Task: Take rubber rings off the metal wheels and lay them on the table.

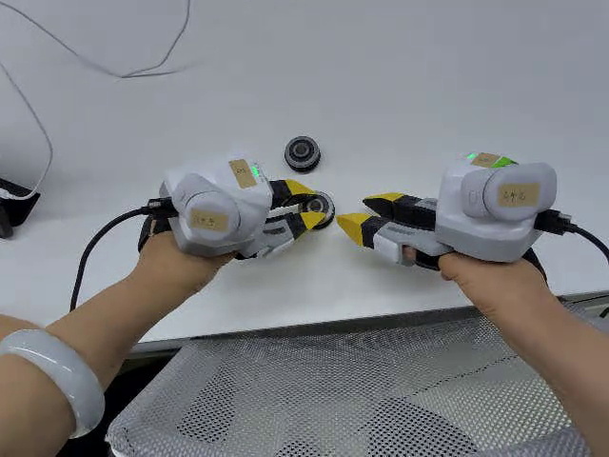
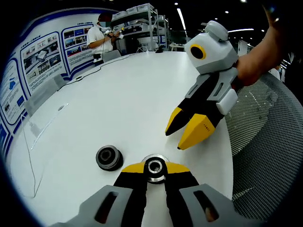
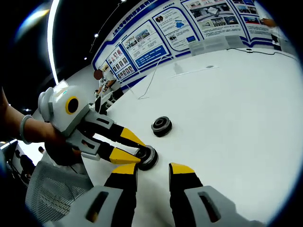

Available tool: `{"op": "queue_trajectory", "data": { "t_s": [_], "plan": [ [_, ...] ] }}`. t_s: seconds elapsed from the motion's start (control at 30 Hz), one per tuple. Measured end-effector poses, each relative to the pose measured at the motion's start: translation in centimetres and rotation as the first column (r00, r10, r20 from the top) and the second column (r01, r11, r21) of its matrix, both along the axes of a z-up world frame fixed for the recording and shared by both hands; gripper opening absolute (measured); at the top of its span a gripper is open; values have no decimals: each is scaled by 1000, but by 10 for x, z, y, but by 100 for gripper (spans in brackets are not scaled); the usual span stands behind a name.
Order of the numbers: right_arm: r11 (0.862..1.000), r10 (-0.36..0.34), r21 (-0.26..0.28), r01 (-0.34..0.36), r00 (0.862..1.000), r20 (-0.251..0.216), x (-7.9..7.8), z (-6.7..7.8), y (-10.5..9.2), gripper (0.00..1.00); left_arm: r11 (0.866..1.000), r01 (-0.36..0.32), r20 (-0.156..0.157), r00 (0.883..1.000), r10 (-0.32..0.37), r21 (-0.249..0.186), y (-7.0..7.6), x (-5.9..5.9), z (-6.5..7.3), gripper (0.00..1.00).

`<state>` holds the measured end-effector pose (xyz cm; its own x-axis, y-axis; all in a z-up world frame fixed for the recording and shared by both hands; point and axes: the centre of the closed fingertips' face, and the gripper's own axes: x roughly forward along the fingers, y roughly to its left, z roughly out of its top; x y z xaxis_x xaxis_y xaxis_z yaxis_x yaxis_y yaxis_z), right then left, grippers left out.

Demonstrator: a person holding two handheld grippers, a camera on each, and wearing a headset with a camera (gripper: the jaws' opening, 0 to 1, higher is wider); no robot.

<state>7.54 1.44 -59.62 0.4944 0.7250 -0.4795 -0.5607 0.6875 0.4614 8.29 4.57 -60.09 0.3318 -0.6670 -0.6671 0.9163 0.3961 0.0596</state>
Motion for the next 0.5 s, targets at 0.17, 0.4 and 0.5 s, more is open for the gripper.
{"op": "queue_trajectory", "data": {
  "t_s": [0.17, 0.4, 0.5],
  "plan": [
    [1000, 1, 4, -1, 1000, -5, -1, 0, 2, 27, 1000, 3, -2, 1000, -3, -15, -1, 1, 1, 14],
    [999, -8, 36, 9, 1000, -22, 2, 2, 8, 26, 999, -11, -16, 1000, 10, -42, 0, 2, 1, 13],
    [998, -16, 55, 18, 999, -39, 5, 2, 10, 23, 999, -12, -16, 1000, 11, -48, 0, 2, 1, 13]
  ]
}}
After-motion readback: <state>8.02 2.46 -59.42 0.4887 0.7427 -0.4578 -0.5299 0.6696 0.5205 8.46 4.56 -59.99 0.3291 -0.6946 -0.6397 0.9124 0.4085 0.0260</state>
